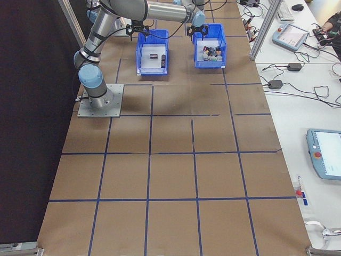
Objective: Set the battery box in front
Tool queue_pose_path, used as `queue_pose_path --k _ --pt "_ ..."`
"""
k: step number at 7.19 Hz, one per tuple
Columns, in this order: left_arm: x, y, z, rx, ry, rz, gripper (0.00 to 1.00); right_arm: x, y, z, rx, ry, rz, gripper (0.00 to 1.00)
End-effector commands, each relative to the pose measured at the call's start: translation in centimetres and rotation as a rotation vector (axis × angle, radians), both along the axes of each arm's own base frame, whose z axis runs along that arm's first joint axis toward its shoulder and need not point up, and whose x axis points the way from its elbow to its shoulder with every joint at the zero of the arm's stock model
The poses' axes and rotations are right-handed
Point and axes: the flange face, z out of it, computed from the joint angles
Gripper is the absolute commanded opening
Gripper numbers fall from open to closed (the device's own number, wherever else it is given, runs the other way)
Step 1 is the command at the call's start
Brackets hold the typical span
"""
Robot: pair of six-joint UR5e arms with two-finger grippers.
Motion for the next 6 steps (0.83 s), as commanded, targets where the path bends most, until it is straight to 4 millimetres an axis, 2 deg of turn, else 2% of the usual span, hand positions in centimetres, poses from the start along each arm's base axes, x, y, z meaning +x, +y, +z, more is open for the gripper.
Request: queue_pose_path --k 1,2,3,4,5,6 --pt "-0.5 0.3 -0.7 0.012 -0.01 -0.01 0.77 0.0 -0.1 0.7 -0.011 -0.002 0.001 0.19" --pt "-0.6 0.2 -0.4 -0.005 0.004 -0.013 0.36 0.0 -0.1 1.0 -0.017 -0.005 0.001 0.05" --pt "-0.5 0.6 -0.5 -0.015 0.01 -0.033 0.11 0.0 -0.2 2.1 -0.033 -0.012 0.002 0.01" --pt "-0.2 1.1 -0.5 -0.026 0.014 -0.047 0.0 -0.3 -0.4 4.5 -0.058 -0.024 0.002 0.0" --pt "0.1 1.2 0.3 -0.081 0.032 -0.061 0.0 -1.7 -0.8 6.2 -0.088 -0.004 -0.011 0.0" --pt "0.7 1.3 2.2 -0.134 0.053 -0.067 0.0 -3.4 -1.1 8.1 -0.112 0.001 -0.031 0.0"
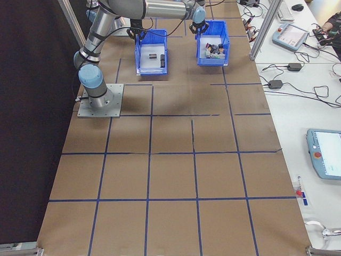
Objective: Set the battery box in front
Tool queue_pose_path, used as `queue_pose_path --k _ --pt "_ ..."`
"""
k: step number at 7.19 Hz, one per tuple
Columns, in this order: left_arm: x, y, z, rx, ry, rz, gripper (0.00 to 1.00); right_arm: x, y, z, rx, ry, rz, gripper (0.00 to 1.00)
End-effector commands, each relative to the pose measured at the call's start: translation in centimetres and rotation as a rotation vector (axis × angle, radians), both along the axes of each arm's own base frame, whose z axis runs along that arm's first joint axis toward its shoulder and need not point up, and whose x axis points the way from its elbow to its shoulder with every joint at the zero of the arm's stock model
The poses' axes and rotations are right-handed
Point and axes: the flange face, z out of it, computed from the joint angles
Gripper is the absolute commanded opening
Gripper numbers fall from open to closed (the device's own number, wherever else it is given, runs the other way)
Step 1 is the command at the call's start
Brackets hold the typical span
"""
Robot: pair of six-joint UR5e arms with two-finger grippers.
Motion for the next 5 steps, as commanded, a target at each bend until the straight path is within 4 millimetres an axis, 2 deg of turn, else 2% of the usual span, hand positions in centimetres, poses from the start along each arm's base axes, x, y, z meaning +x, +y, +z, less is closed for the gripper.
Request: queue_pose_path --k 1,2,3,5 --pt "2.4 0.4 2.7 -0.088 -0.028 -0.094 0.0 -4.3 -1.4 3.6 -0.04 0.008 -0.043 0.0" --pt "5.0 -1.6 3.2 -0.097 -0.061 -0.107 0.0 -7.8 -2.6 4.6 -0.025 0.028 -0.012 0.0" --pt "8.7 -4.6 3.8 -0.098 -0.069 -0.095 0.0 -11.8 -3.2 6.5 -0.021 0.035 -0.006 0.0" --pt "14.4 -8.3 4.5 -0.1 -0.083 -0.132 0.0 -20.1 -2.1 8.6 0.0 0.061 0.029 0.0"
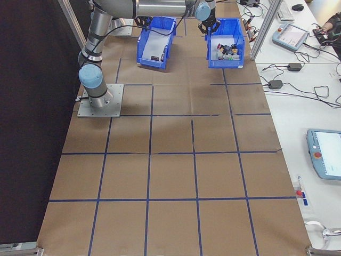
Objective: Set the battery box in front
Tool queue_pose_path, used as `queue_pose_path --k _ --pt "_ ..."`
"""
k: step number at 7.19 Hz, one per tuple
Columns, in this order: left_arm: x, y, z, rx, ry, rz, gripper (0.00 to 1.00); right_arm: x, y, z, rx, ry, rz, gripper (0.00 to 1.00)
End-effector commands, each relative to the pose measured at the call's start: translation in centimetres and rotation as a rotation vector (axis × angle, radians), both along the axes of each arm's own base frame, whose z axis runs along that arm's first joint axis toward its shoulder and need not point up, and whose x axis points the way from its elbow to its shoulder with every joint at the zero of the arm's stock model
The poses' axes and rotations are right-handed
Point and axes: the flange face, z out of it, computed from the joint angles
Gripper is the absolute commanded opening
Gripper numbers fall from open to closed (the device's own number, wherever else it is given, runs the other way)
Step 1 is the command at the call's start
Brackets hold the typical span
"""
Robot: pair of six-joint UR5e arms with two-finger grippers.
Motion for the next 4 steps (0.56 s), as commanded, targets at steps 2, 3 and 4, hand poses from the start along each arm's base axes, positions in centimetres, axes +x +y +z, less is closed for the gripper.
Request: queue_pose_path --k 2,3,4 --pt "4.9 -5.0 1.7 -0.014 0.114 0.015 0.0 -13.8 3.8 1.9 0.038 0.021 0.017 0.0" --pt "4.7 -6.7 2.7 -0.021 0.15 0.018 0.0 -17.5 5.3 1.8 0.056 0.013 0.016 0.0" --pt "4.1 -8.6 3.2 -0.012 0.216 0.026 0.0 -20.4 7.1 1.7 0.072 0.023 0.041 0.0"
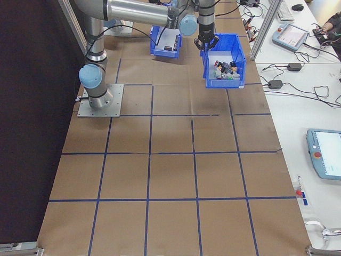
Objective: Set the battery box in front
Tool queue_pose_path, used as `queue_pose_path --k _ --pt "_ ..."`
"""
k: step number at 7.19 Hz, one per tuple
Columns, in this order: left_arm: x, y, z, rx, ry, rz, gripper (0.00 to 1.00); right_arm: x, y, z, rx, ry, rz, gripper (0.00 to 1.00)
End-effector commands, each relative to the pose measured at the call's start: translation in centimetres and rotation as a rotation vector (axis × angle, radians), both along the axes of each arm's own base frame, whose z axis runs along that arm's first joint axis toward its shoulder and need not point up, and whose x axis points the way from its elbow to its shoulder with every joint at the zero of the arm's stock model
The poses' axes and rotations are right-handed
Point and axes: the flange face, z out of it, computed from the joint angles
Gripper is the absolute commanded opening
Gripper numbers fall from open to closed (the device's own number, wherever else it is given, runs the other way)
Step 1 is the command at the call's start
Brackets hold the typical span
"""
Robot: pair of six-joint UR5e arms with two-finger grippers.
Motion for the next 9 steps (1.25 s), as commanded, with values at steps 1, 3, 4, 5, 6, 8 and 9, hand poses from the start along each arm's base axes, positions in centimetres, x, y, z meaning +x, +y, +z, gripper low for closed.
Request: queue_pose_path --k 1,3,4,5,6,8,9 --pt "-0.5 -5.0 1.0 0.012 0.082 0.014 0.0 -6.3 4.7 -0.7 0.041 0.009 0.027 0.0" --pt "-1.4 -12.7 1.7 0.03 0.178 0.043 0.0 -8.7 9.7 -2.4 0.075 -0.027 -0.009 0.0" --pt "-2.1 -16.2 1.6 0.036 0.182 0.042 0.0 -9.1 11.6 -3.2 0.063 -0.033 -0.02 0.0" --pt "-2.7 -18.9 1.8 0.034 0.195 0.053 0.0 -9.7 12.6 -3.7 0.027 -0.017 0.036 0.0" --pt "-3.9 -21.1 1.9 0.049 0.246 0.07 0.0 -11.3 13.1 -4.7 0.027 -0.046 0.008 0.0" --pt "-7.4 -23.3 1.5 0.085 0.309 0.094 0.0 -11.7 14.3 -5.8 0.042 -0.066 0.04 0.0" --pt "-8.2 -24.0 2.0 0.079 0.381 0.119 0.0 -11.6 14.7 -5.7 0.039 -0.062 0.043 0.0"
